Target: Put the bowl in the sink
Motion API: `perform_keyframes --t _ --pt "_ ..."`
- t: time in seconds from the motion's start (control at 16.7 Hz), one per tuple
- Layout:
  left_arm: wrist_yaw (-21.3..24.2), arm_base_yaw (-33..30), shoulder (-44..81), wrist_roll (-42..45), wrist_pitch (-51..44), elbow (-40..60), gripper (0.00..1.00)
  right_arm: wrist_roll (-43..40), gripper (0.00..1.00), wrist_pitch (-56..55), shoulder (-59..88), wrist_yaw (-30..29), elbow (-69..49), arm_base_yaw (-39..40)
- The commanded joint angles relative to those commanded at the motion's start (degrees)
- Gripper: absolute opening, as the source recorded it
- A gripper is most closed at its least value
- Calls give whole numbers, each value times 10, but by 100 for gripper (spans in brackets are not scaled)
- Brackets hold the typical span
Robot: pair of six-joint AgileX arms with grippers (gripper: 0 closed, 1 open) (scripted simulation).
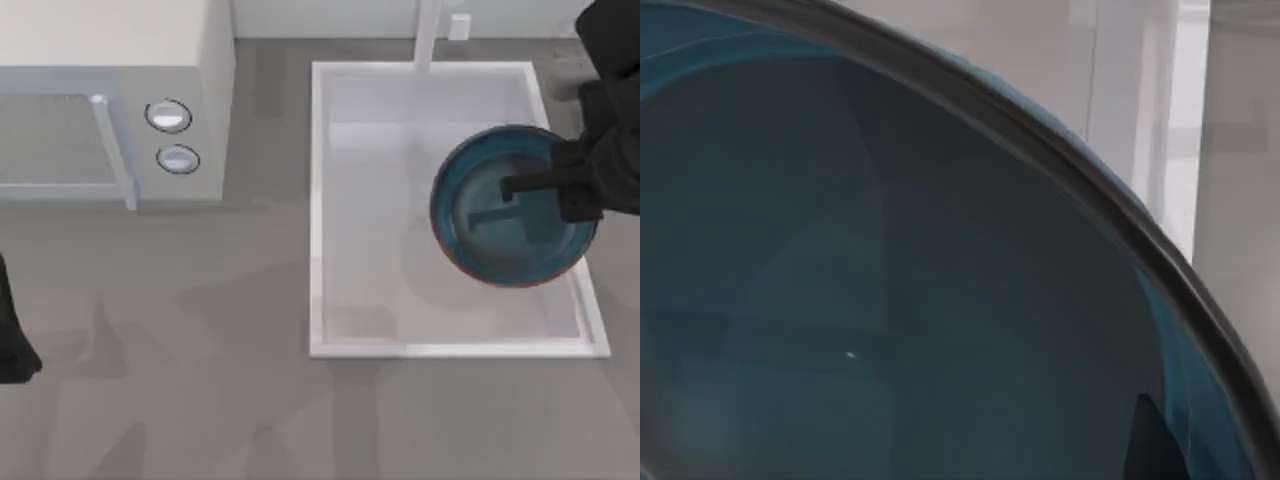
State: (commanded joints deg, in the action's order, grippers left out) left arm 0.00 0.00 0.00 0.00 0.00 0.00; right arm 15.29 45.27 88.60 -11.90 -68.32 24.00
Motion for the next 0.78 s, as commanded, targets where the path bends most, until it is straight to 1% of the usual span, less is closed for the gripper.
perform_keyframes --t 0.18,0.6,0.78 --pt "0 0 0 0 0 0 100 -23 0 -177 24 -53 45 27" --pt "0 0 0 0 0 0 100 -90 0 -638 53 -175 177 88" --pt "0 0 0 0 0 0 100 -114 0 -796 50 -218 224 109"
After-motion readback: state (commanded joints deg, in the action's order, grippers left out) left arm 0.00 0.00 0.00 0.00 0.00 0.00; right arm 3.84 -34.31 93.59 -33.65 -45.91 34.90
